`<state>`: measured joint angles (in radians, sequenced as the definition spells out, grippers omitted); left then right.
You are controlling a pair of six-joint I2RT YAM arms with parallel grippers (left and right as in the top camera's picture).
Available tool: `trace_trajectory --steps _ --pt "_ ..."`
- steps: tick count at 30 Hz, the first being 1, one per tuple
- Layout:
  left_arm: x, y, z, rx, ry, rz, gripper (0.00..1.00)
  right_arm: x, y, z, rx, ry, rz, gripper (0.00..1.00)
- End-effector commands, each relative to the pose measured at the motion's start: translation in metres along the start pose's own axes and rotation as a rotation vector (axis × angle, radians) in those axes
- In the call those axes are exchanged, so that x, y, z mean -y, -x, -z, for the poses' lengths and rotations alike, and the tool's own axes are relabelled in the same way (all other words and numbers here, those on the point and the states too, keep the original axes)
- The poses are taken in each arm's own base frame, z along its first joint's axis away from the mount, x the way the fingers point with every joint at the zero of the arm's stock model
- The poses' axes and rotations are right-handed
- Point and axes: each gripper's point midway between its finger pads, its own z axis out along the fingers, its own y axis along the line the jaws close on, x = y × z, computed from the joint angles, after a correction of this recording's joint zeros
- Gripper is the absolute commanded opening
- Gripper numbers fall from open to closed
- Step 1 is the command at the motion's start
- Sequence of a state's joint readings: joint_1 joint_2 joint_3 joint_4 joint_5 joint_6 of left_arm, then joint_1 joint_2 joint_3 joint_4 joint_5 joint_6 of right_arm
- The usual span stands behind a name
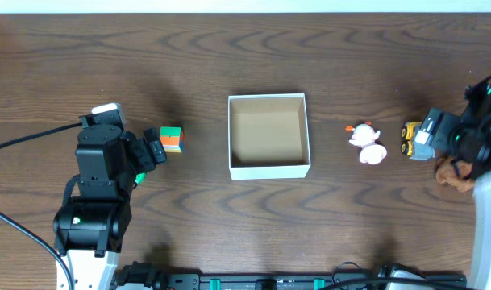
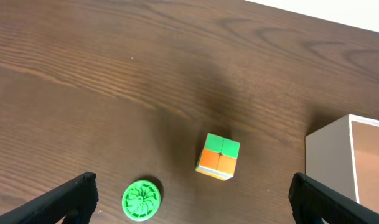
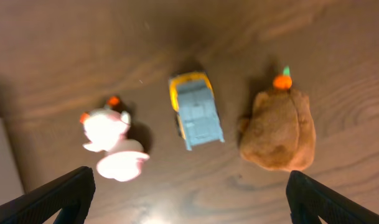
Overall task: Pack container
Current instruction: 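Reach the right gripper to the yellow-grey toy truck and grasp it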
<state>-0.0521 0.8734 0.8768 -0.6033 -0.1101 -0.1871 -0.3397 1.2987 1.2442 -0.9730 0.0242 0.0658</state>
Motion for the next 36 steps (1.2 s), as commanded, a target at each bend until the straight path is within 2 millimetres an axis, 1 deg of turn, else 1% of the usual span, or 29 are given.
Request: trace_trajectory --steps 1,4,9,14,18,22,23,24,30,36 --pt "-0.002 0.01 0.006 0.029 0.009 0.018 0.98 0.011 0.008 -0.022 -0.07 -0.007 0.022 0.99" --pt "-0.002 0.01 0.006 0.028 0.008 0.018 0.98 0.014 0.002 -0.051 -0.147 -0.013 0.038 0.99" --pt "-0.002 0.01 0.006 0.029 0.009 0.018 0.98 0.012 -0.014 -0.088 -0.256 0.004 0.056 0.99" --pt "-0.002 0.01 0.006 0.029 0.009 0.018 0.98 0.007 -0.027 -0.114 -0.33 0.014 0.074 0.99" --pt "-0.002 0.01 0.006 0.028 0.009 0.018 0.98 0.007 -0.026 -0.132 -0.335 0.015 0.083 0.99" --pt "-0.002 0.009 0.004 0.021 0.011 0.017 0.98 0.007 -0.03 -0.144 -0.352 0.02 0.099 0.99" --pt "-0.002 0.009 0.003 0.018 0.012 0.016 0.98 0.007 -0.031 -0.146 -0.359 0.02 0.1 0.98" --pt "-0.002 0.009 0.003 0.017 0.012 0.016 0.98 0.006 -0.032 -0.147 -0.361 0.024 0.099 0.94" --pt "-0.002 0.008 0.001 0.011 0.013 0.015 0.98 0.006 -0.025 -0.15 -0.331 0.026 0.098 0.79" --pt "-0.002 0.008 0.001 0.012 0.013 0.015 0.98 0.006 -0.018 -0.152 -0.302 0.025 0.099 0.76"
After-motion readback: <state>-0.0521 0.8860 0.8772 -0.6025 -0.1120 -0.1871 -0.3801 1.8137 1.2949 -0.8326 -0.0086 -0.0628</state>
